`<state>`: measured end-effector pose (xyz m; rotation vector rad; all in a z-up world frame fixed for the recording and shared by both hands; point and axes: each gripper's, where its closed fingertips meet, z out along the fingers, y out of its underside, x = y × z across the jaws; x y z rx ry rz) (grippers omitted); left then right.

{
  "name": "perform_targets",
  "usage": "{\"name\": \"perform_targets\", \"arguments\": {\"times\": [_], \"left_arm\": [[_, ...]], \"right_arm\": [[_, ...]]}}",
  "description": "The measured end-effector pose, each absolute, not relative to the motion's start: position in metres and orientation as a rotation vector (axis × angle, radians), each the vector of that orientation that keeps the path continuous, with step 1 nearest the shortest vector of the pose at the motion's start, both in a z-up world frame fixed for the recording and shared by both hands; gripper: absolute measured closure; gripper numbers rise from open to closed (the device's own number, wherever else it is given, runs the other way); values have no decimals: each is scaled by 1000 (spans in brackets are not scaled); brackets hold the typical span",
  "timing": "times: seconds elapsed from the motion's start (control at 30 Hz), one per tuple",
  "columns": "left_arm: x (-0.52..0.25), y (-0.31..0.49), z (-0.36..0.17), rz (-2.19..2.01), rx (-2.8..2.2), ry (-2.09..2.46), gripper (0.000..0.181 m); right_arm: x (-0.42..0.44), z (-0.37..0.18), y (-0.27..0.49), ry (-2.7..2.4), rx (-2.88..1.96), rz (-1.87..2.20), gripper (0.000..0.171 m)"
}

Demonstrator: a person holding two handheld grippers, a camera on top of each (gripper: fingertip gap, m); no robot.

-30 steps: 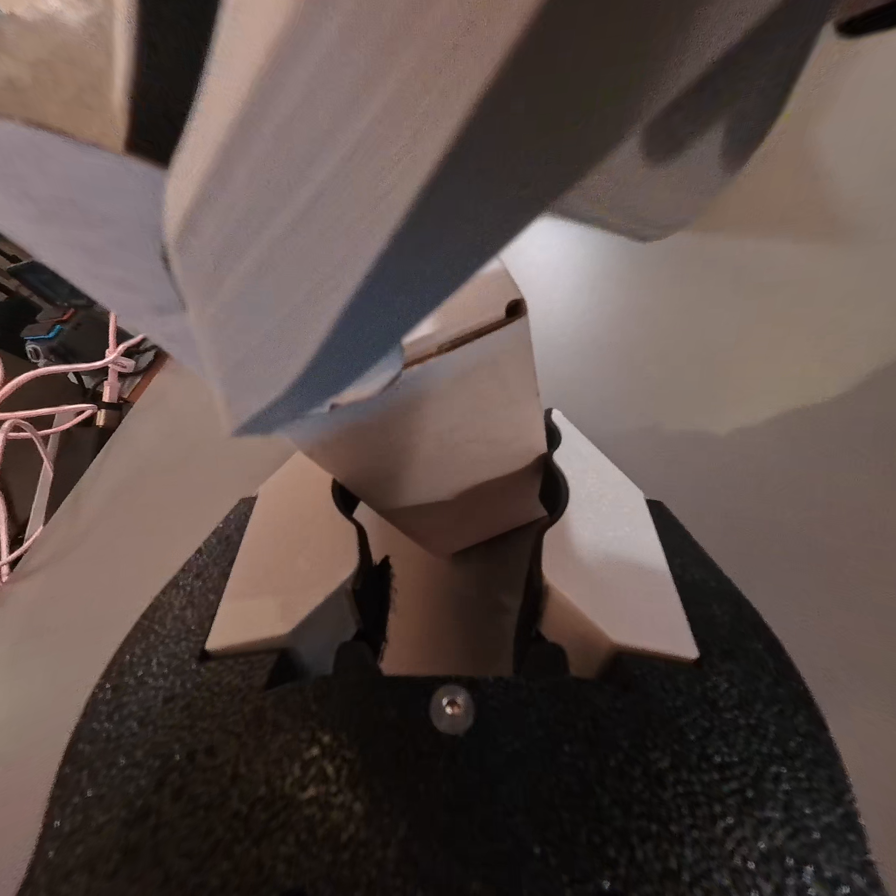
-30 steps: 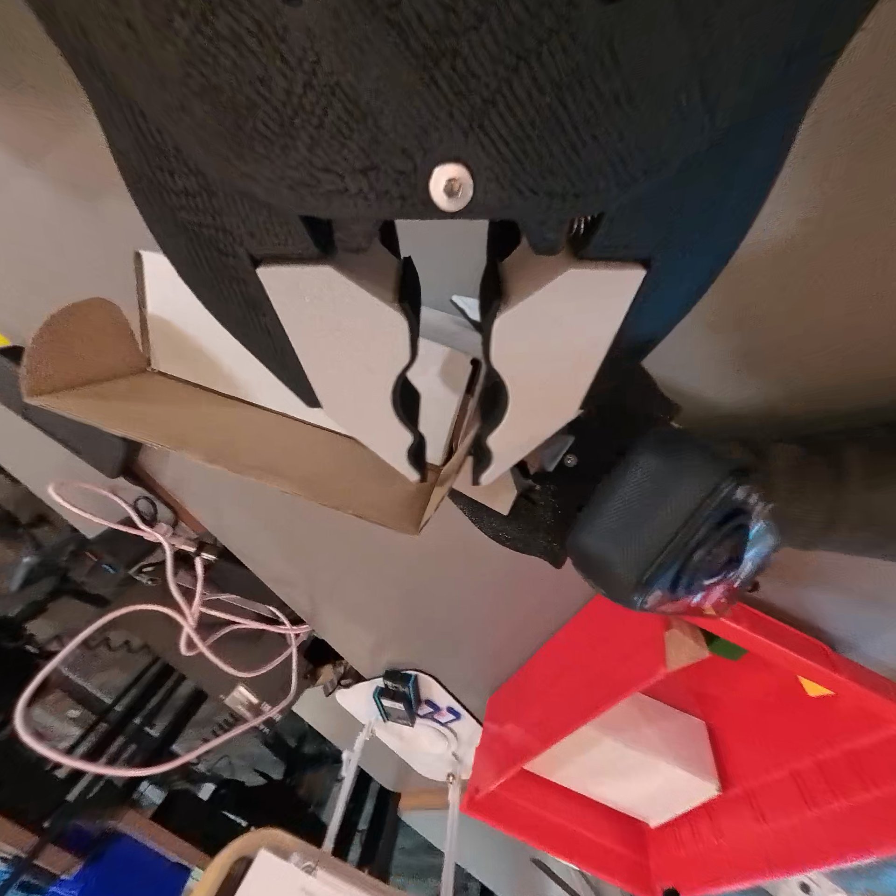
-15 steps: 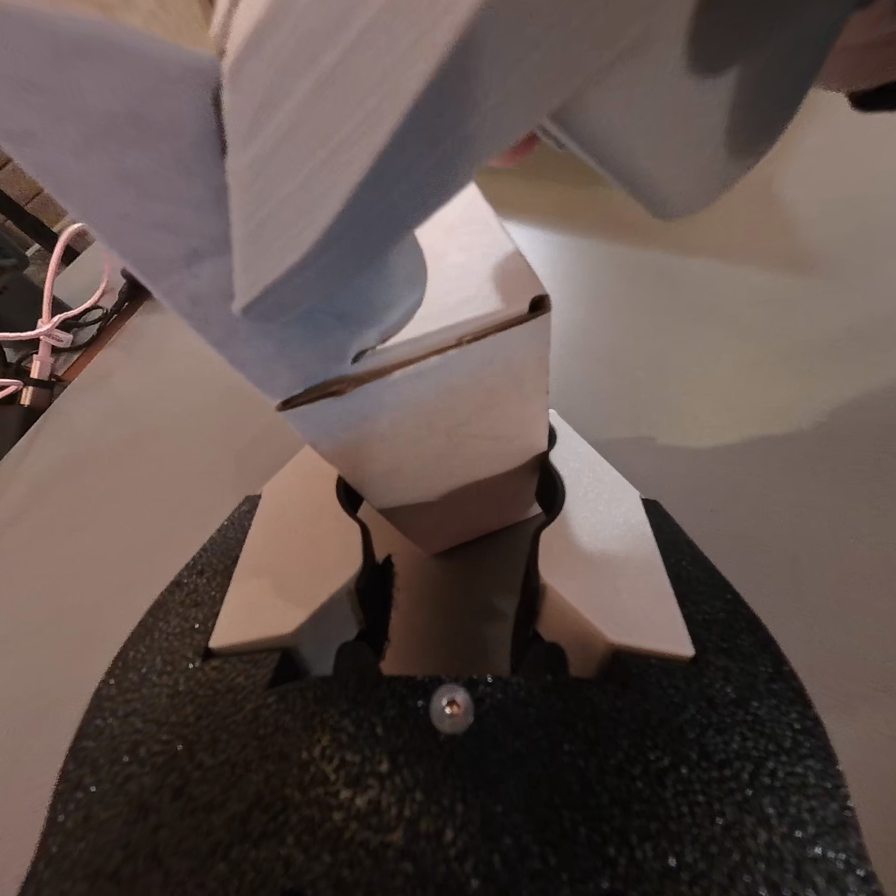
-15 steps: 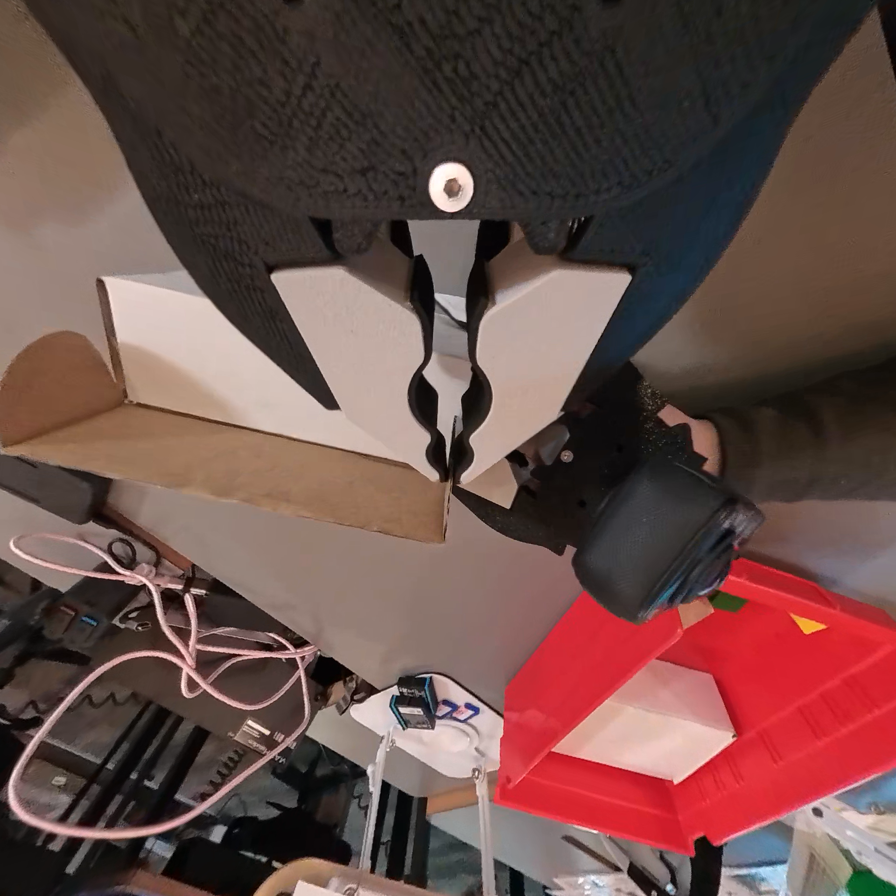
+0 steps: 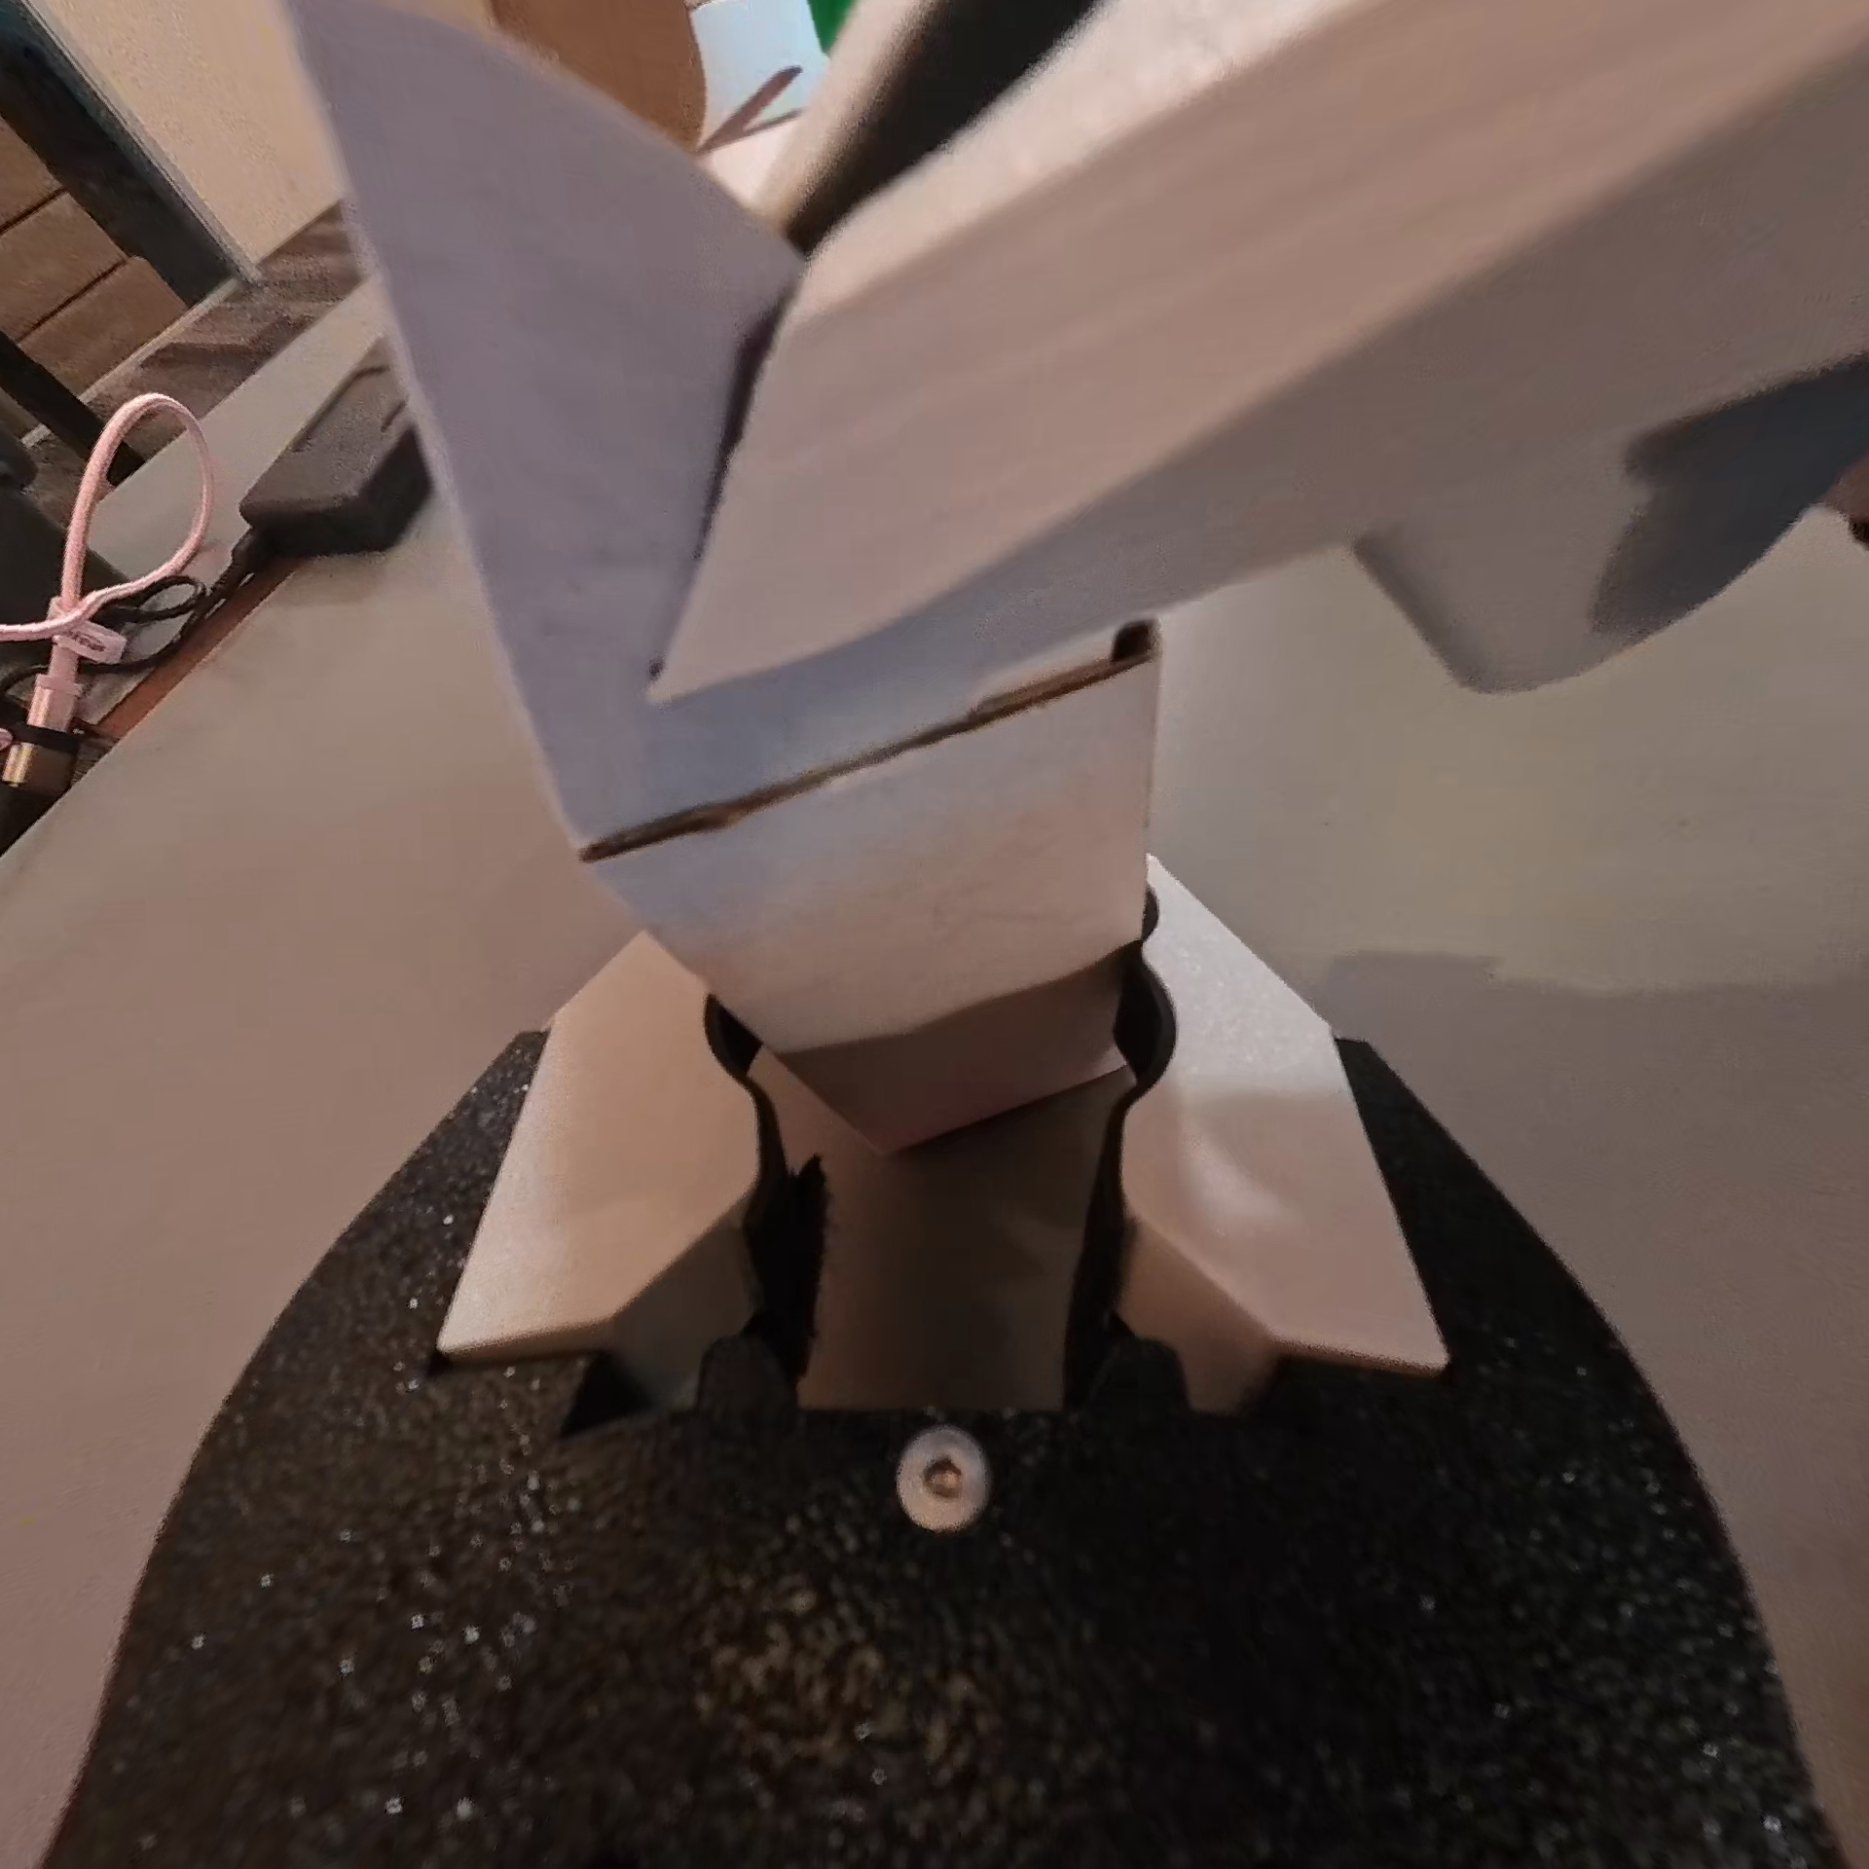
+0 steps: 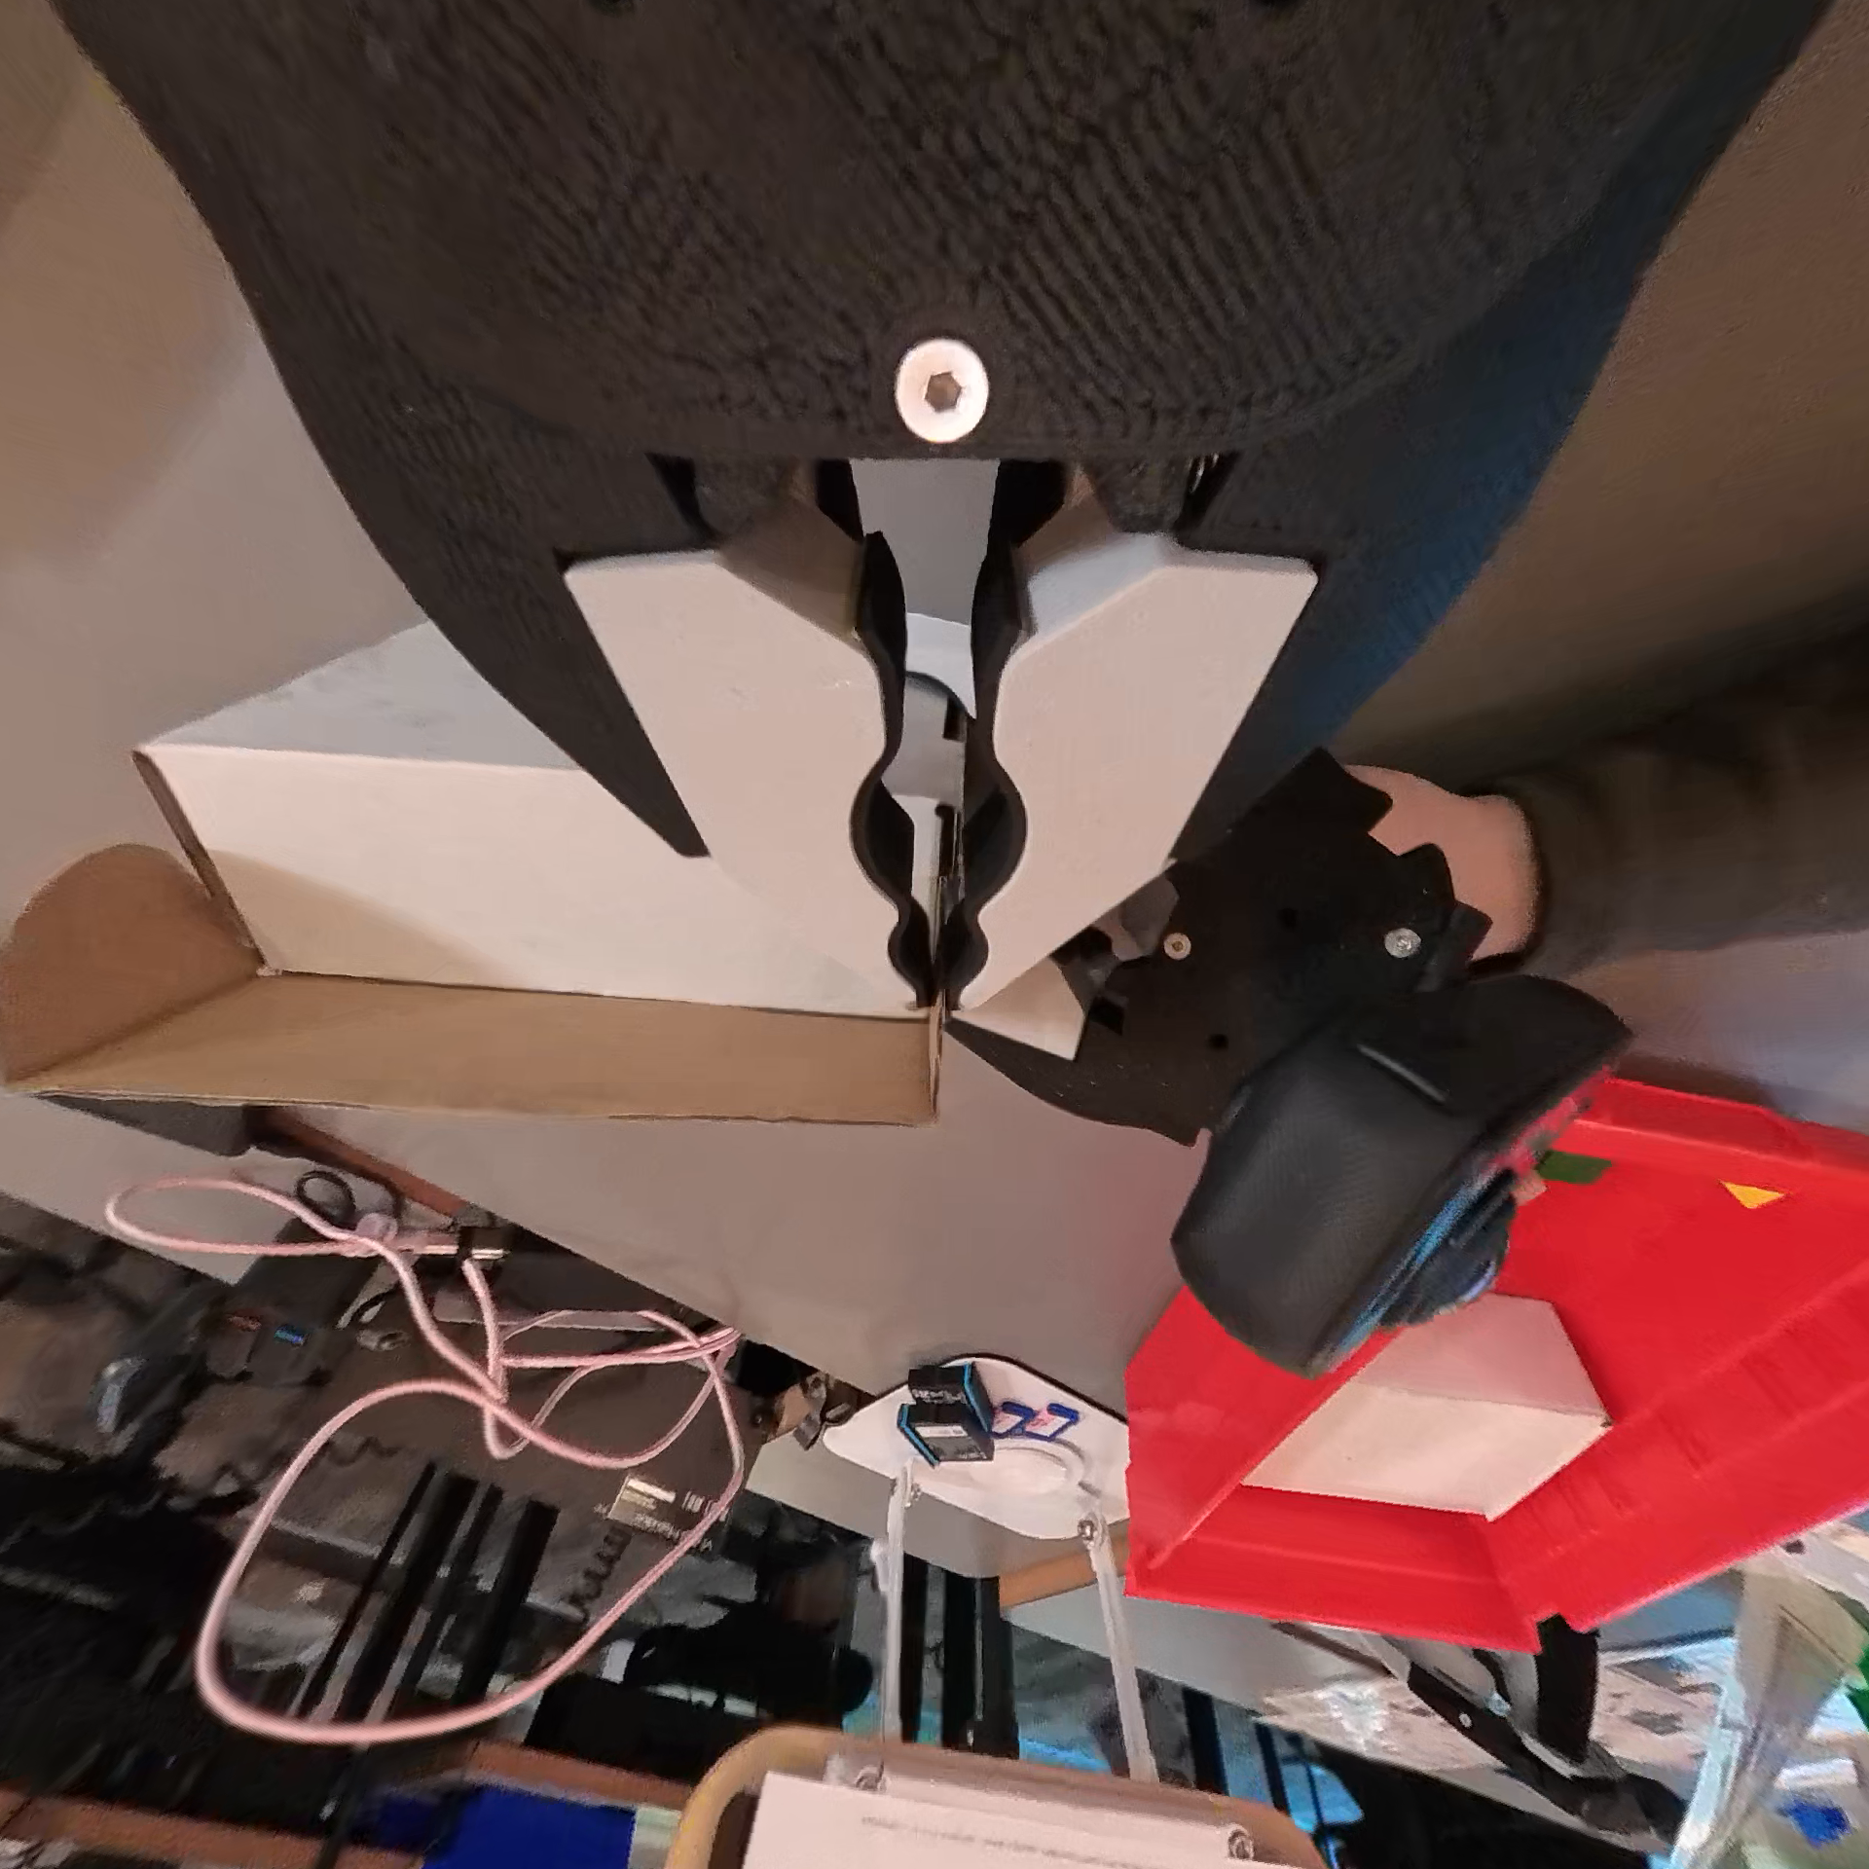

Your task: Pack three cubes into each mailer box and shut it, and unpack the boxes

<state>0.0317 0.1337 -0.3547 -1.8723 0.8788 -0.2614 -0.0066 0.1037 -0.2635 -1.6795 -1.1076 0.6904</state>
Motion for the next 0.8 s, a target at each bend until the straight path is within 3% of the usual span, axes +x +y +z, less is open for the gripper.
{"name": "perform_targets", "arguments": {"times": [0.13, 0.23, 0.27, 0.37, 0.53, 0.7, 0.8], "left_arm": [[32, 133, -355, -247, -1863, 897, 113], [33, 133, -355, -247, -1857, 908, 113], [33, 133, -355, -241, -1850, 918, 113], [33, 133, -355, -243, -1848, 922, 113], [33, 133, -355, -247, -1847, 927, 113], [33, 133, -356, -242, -1858, 920, 113], [32, 133, -356, -227, -1875, 912, 113]], "right_arm": [[-4, -266, 101, -1098, -1595, 675, 171], [7, -253, 96, -1134, -1510, 629, 131], [18, -238, 101, -1102, -1450, 597, 131], [60, -208, 148, -977, -1401, 448, 142], [85, -242, 230, -1031, -1670, 359, 135], [73, -248, 236, -1114, -1767, 476, 167], [70, -248, 233, -1096, -1858, 516, 171]]}}
